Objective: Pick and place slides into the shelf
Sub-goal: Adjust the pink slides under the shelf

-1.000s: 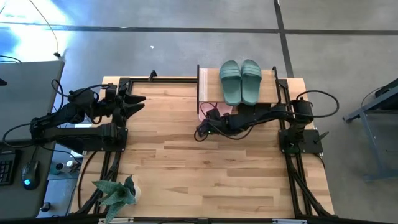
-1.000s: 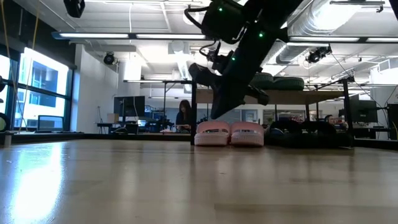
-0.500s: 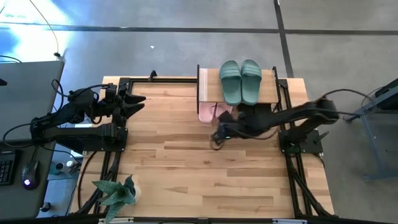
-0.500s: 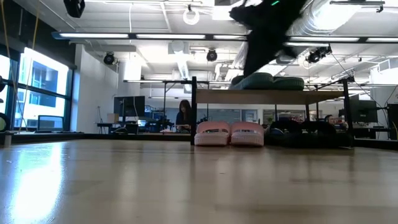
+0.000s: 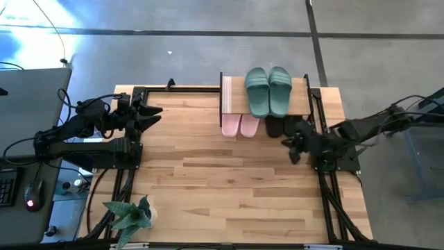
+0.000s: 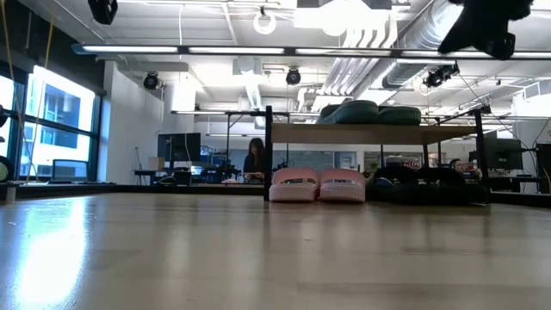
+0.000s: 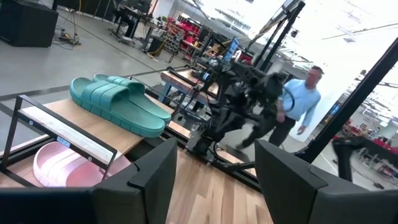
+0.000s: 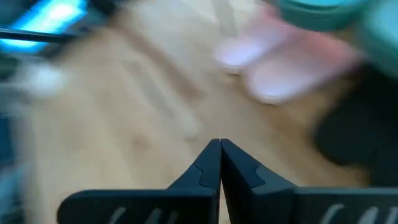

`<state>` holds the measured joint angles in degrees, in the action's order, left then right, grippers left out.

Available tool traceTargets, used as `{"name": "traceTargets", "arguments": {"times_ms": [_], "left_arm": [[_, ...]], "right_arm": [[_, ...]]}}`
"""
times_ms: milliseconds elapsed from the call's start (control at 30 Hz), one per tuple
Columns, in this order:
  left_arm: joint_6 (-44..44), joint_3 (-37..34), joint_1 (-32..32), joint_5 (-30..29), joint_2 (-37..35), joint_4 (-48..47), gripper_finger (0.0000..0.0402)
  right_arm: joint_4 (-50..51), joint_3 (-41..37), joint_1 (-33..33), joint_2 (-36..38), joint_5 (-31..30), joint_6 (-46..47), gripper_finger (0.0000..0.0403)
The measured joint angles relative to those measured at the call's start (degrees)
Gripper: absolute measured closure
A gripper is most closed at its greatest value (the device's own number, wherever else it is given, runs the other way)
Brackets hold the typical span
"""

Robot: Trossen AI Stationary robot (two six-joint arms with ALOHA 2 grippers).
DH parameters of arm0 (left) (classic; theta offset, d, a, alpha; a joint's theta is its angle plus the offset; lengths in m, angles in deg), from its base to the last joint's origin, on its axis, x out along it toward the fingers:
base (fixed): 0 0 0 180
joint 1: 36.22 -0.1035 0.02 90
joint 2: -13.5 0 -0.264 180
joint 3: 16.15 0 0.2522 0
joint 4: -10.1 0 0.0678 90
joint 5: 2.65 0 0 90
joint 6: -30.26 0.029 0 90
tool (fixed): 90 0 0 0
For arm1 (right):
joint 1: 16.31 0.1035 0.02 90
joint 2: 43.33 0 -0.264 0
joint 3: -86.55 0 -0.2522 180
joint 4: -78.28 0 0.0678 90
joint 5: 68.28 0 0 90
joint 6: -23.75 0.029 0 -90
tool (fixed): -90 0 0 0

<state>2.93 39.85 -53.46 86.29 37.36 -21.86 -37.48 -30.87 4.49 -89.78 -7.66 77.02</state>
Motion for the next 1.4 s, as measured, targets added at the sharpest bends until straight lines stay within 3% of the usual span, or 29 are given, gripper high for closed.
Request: {"name": "traceTargets", "arguments": {"times_ms": [100, 167, 367, 567, 833, 1067, 1400], "left_arm": [[0.02, 0.0, -0.02, 0.0, 0.01, 0.0, 0.0204], [0.0, 0.0, -0.01, 0.0, 0.01, 0.0, 0.0204], [0.01, 0.0, -0.01, 0.0, 0.01, 0.0, 0.0204], [0.02, 0.0, -0.01, 0.0, 0.0, 0.0, 0.0204], [0.01, 0.0, 0.0, 0.0, 0.02, 0.0, 0.0204], [0.02, -0.02, 0.0, 0.0, 0.01, 0.0, 0.0204], [0.0, -0.01, -0.01, -0.02, 0.02, 0.1, 0.0204]], "right_arm": [[-10.93, -6.39, 1.12, 10.1, 5.28, -7.31, 0.0403], [-13.1, -9.48, 1.31, 15.96, 6.7, -10.52, 0.0403], [-6.85, -13.08, 1.25, 28.72, 7.17, -17.13, 0.0403], [-5.07, -12.98, 1.23, 36.0, 4.38, -23.26, 0.0403], [-3.35, -12.94, 1.23, 39.46, 3.1, -23.76, 0.0403], [-3.55, -12.94, 1.21, 39.44, -10.19, -22.08, 0.0403], [-4.43, -12.9, 1.21, 39.44, -6.22, -21.98, 0.0403]]}}
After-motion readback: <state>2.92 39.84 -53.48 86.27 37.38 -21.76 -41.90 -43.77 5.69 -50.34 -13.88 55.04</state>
